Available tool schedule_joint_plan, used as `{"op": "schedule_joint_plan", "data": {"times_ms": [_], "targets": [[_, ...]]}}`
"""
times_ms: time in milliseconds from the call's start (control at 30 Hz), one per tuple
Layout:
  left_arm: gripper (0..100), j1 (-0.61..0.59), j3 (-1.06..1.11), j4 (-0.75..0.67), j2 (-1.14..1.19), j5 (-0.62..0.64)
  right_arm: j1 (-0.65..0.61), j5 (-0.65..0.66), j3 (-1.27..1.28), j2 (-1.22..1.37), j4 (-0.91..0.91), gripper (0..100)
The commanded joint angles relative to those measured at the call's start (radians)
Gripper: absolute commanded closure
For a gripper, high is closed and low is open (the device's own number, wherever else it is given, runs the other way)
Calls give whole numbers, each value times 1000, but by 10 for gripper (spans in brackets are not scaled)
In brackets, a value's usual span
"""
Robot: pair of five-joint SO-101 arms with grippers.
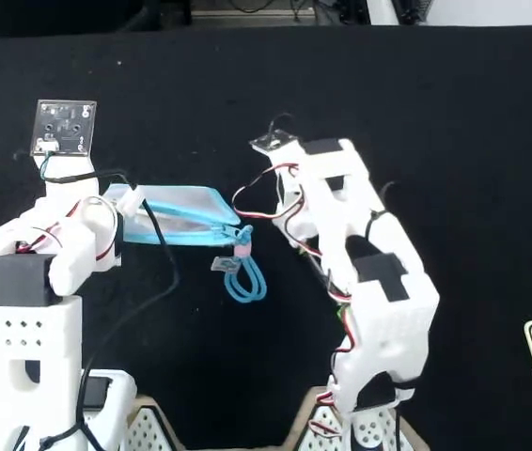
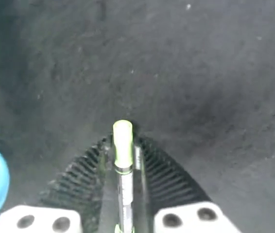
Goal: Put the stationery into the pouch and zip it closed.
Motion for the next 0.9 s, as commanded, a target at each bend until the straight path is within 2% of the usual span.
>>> {"op": "schedule_joint_plan", "data": {"times_ms": [0, 233, 367, 633, 867], "targets": [[970, 4, -12, 2, -17, -8, 44, 6, -15, -205, 55, 988], [970, 4, -12, 2, -17, -8, 21, -3, 107, -708, 120, 988], [970, 4, -12, 2, -17, -8, -37, -94, 140, -1023, 112, 988], [970, 4, -12, 2, -17, -8, -302, -284, 150, -1508, 12, 987], [970, 4, -12, 2, -17, -5, -540, -359, 179, -1692, -201, 987]]}}
